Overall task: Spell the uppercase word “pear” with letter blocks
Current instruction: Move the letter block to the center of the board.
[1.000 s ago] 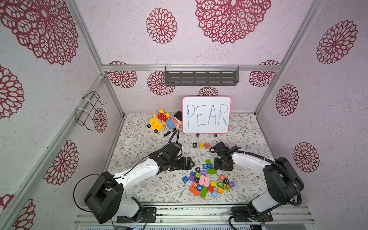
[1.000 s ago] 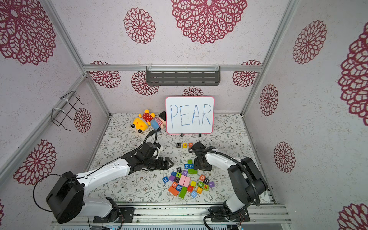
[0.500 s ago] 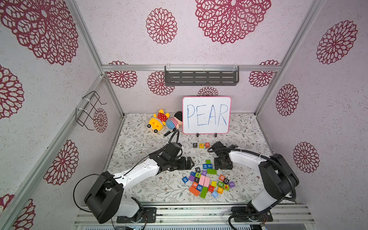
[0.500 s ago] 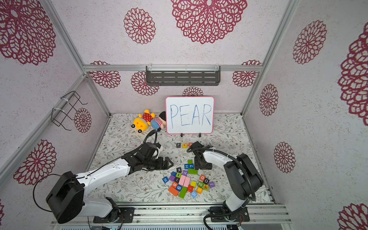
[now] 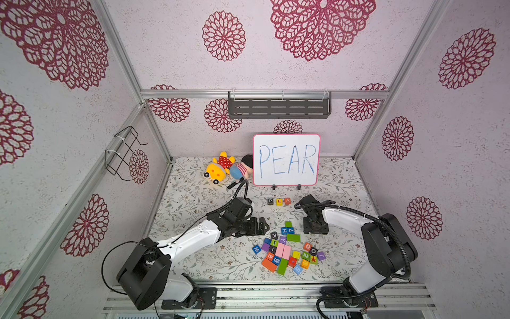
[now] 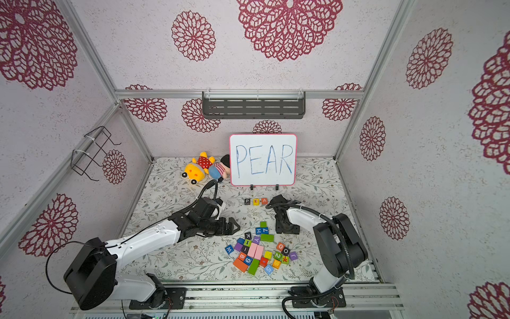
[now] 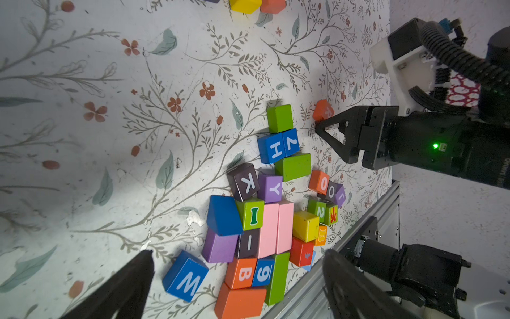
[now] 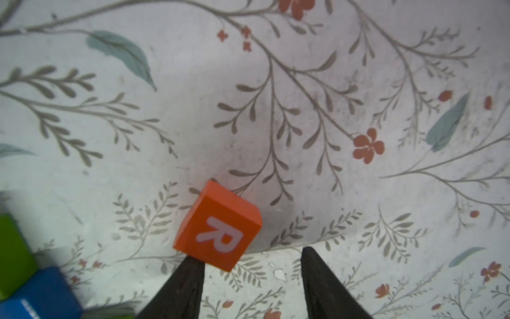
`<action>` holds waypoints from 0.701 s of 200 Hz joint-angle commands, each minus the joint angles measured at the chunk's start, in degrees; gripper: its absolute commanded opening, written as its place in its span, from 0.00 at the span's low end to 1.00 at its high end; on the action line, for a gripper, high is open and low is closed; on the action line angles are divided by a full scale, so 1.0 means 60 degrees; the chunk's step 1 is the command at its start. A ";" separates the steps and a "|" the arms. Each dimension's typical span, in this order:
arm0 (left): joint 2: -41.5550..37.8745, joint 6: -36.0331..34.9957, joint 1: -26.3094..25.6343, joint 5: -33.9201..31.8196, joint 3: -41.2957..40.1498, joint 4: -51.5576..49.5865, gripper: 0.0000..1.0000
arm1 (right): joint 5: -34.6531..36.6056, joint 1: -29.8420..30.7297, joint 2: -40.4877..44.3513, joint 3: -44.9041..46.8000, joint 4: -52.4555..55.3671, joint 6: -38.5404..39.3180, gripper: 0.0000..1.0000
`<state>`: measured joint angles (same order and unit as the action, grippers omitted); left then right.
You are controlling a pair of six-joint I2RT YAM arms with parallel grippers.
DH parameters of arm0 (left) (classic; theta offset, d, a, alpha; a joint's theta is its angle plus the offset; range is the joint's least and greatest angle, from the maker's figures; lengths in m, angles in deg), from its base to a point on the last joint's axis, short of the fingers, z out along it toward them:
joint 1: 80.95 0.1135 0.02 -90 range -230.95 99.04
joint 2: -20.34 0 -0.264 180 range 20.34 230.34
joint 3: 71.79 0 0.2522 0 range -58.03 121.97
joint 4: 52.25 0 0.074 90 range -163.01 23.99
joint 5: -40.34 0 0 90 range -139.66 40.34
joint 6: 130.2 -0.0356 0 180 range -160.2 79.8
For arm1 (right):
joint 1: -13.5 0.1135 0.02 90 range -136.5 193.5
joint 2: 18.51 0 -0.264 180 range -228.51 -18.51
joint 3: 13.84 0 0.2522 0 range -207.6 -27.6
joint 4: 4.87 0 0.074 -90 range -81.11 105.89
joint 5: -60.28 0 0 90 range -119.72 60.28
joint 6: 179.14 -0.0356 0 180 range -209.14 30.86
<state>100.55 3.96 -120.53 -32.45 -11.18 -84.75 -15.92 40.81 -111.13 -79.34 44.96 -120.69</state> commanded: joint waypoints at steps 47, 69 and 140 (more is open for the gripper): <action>-0.0081 -0.0109 0.0078 -0.0005 0.0138 -0.0073 0.98 | 0.0314 -0.0856 0.0300 0.0385 -0.0508 -0.0394 0.54; -0.0110 -0.0095 0.0075 -0.0025 0.0190 -0.0146 0.98 | 0.0293 -0.1035 -0.0097 0.0048 -0.0789 -0.0305 0.54; -0.0070 -0.0108 0.0077 -0.0056 0.0278 -0.0067 0.98 | 0.0535 -0.1446 0.0266 -0.0832 -0.0215 -0.0921 0.53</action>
<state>100.55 3.96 -120.44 -32.47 -11.05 -85.28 -12.29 32.33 -114.67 -83.32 41.05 -121.81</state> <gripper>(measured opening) 0.981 0.516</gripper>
